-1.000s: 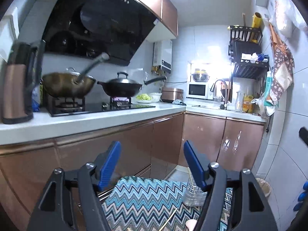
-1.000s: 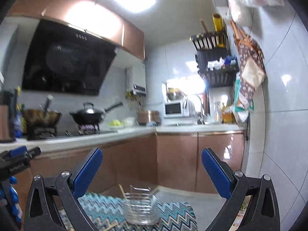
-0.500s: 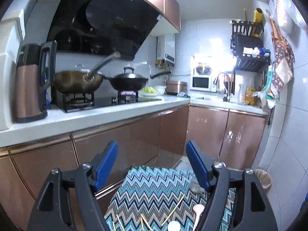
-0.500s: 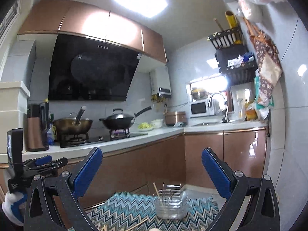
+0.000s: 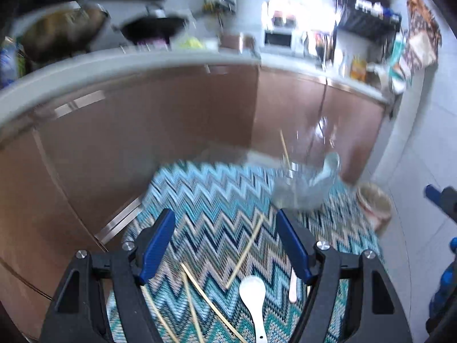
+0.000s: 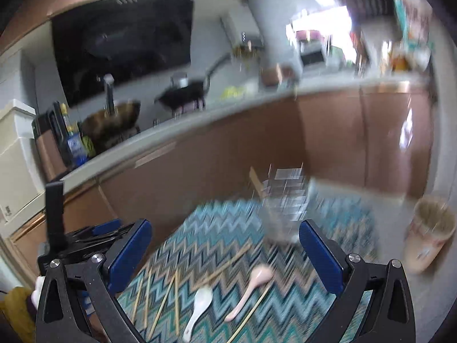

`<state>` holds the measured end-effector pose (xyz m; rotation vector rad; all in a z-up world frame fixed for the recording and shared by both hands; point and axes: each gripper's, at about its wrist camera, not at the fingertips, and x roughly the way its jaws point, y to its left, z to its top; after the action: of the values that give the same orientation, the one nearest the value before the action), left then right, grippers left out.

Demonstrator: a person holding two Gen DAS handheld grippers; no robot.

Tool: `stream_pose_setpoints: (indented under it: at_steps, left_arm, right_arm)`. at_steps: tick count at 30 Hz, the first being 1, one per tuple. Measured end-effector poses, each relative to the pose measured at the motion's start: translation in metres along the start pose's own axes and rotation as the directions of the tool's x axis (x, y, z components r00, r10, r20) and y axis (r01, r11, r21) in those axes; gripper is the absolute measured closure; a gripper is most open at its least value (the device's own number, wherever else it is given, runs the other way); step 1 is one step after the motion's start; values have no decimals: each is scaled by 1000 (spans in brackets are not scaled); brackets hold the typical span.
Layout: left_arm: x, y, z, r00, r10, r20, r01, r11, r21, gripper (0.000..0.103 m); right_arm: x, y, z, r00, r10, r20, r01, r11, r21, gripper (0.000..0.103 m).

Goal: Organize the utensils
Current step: 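Grasp another chopstick with the left tool while the right tool grips the pink spoon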

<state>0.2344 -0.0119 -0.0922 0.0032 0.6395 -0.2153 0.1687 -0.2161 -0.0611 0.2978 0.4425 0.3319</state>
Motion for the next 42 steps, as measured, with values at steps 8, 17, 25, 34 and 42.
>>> stream_pose_setpoints:
  at_steps: [8,17,25,34,42]
  left_arm:
    - [120,-17,-16,961,-87,-264,103,994,48,43]
    - [203,-33,-24,884,-144,-444,192,979,65,56]
    - [234,-48,-29,851,-130,-509,211,972,106,72]
    - [260,-64,-34,831,-102,-547,219,964,153,78]
    - [276,-82,-36,834,-88,-544,225,956,191,87]
  right_arm:
    - [89,-52,-42,970,98,-222,-66,987,146,9]
    - [167,-119,-75,879,297,-374,-110,888,447,29]
    - [192,-144,-88,827,396,-400,-133,828,545,40]
    - [208,-146,-90,794,394,-463,-108,841,530,42]
    - [228,-136,-86,768,398,-502,-107,853,511,50]
